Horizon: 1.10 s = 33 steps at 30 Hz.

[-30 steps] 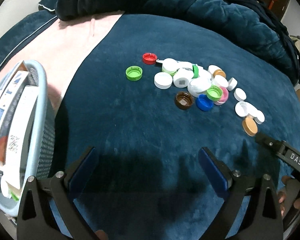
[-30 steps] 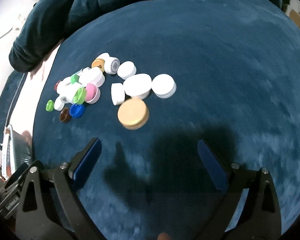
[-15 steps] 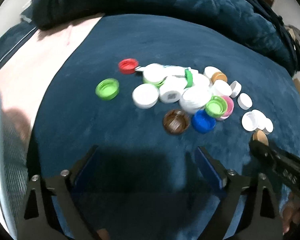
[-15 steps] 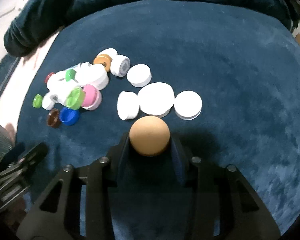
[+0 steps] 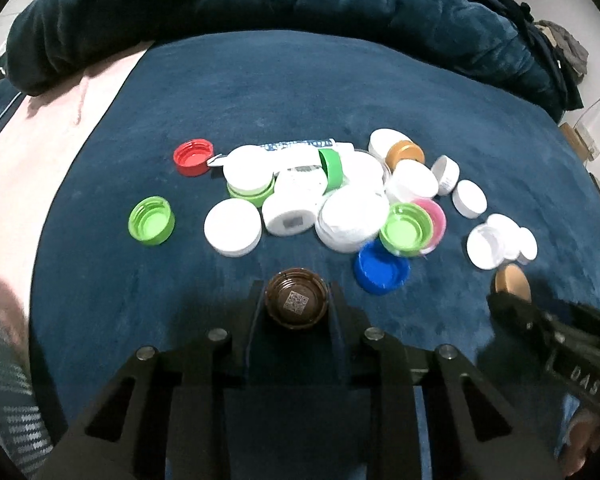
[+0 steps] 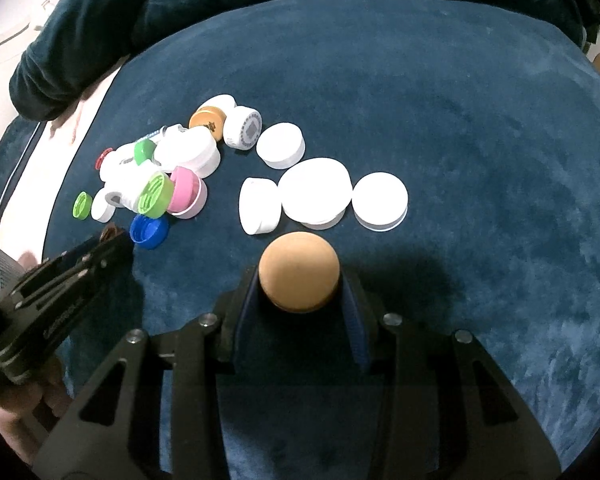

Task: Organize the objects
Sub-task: 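Grasp the tan cap with the right gripper while the left gripper grasps the brown cap, then carry the tan and brown caps over the grey mesh basket and open both grippers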

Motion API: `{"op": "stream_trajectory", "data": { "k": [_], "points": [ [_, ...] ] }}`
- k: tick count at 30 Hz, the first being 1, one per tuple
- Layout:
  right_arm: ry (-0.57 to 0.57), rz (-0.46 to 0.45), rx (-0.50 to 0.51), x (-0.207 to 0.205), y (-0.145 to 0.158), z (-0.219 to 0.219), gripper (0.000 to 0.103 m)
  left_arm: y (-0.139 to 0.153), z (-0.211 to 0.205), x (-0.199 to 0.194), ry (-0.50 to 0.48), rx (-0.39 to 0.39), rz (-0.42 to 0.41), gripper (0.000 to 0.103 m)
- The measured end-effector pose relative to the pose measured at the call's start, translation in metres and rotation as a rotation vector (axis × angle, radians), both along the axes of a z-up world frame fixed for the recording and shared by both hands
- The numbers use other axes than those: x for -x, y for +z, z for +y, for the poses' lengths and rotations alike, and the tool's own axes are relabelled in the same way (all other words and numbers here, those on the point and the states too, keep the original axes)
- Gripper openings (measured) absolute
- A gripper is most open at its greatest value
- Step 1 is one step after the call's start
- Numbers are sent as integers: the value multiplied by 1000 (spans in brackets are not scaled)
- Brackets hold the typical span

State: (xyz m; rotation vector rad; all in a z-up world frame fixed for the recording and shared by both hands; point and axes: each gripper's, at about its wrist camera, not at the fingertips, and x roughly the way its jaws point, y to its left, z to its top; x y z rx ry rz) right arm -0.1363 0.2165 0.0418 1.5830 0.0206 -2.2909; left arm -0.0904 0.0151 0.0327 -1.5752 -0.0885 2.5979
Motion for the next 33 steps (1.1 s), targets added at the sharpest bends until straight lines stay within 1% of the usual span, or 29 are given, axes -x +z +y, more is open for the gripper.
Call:
{"op": "stream_trajectory", "data": {
  "k": [5,10,17,20,25,30,33],
  "points": [
    [1,21,26,-8,14,-2,41,17,-3,-16,11,12,26,30],
    [31,47,62,-25,34,-10,41,49,-23,-47,51,19,68,30],
    [112,84,120,-60,63,-34,41,87,-54,-87,111,38,129,30],
    [148,97,133,-74,72,-51,41,102,-75,-110,153,35,152,30],
    [228,97,164,-101,83,-86,41,120,-118,-150,241,32,179,30],
    [369,96,209,-139,91,-132,41,129,-166,-192,348,35,192,30],
    [479,110,253,-163,97,-160,41,132,-193,-213,410,29,188,30]
  ]
}}
